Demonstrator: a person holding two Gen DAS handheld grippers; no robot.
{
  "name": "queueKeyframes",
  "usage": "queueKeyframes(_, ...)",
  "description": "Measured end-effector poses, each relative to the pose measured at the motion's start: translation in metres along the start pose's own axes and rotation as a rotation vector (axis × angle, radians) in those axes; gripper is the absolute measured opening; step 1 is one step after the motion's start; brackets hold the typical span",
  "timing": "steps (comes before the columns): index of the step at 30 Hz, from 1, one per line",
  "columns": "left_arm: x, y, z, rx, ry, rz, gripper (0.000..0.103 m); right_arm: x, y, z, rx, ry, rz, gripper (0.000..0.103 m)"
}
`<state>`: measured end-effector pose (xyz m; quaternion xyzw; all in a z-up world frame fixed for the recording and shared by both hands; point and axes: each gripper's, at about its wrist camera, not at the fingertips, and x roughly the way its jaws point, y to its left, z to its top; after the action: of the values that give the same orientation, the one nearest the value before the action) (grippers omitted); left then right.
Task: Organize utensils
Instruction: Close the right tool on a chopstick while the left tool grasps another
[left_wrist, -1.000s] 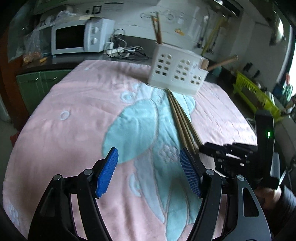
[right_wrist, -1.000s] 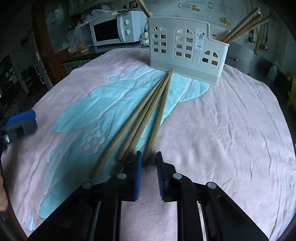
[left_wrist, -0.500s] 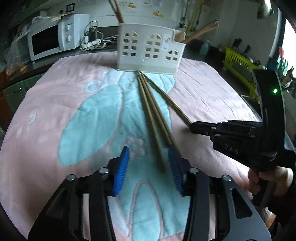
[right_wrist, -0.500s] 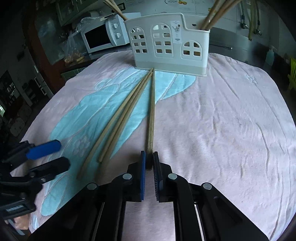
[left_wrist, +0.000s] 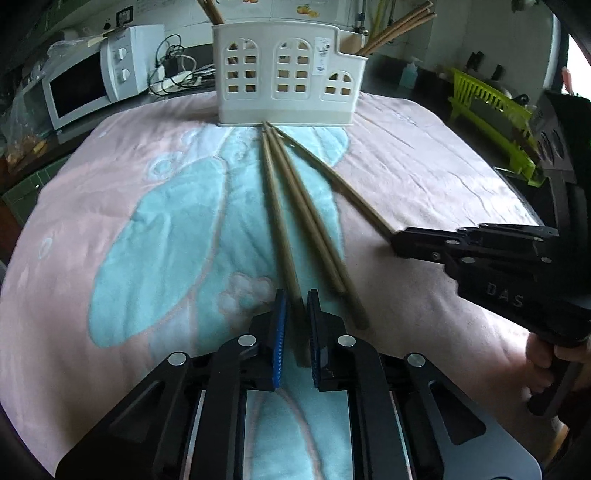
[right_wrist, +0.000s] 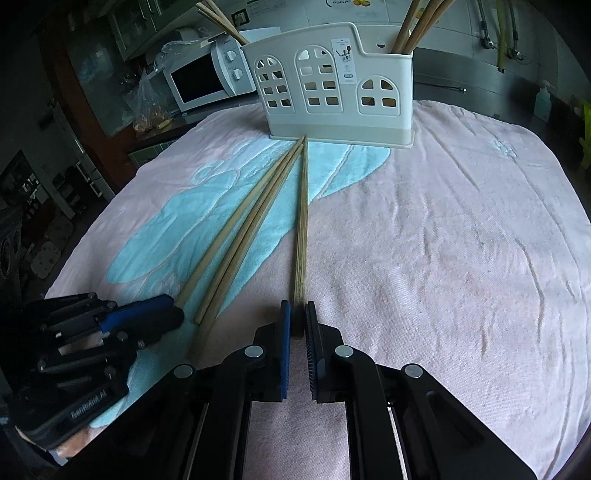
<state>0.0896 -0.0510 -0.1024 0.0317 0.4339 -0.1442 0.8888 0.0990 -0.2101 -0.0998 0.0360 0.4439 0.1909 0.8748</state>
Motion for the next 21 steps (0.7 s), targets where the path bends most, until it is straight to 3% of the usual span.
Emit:
queueKeyframes(6, -0.004, 0.027, 0.007, -0.057, -0.019, 0.02, 0.01, 0.0, 0.001, 0.001, -0.003, -0.004, -0.006, 0.007)
queueKeyframes(8, -0.008, 0.033, 0.008, -0.085, -0.029, -0.029, 0.01, 0.0, 0.001, 0.001, -0.003, -0.005, -0.007, 0.007)
queueKeyframes(14, -0.007, 0.026, 0.01, -0.077, -0.04, -0.046, 0.013, 0.001, 0.003, 0.003, -0.004, -0.007, -0.013, 0.009)
queueKeyframes(21, 0.003, 0.03, 0.011, -0.1, -0.026, -0.009, 0.013, 0.001, 0.004, 0.004, -0.014, -0.009, -0.019, 0.009)
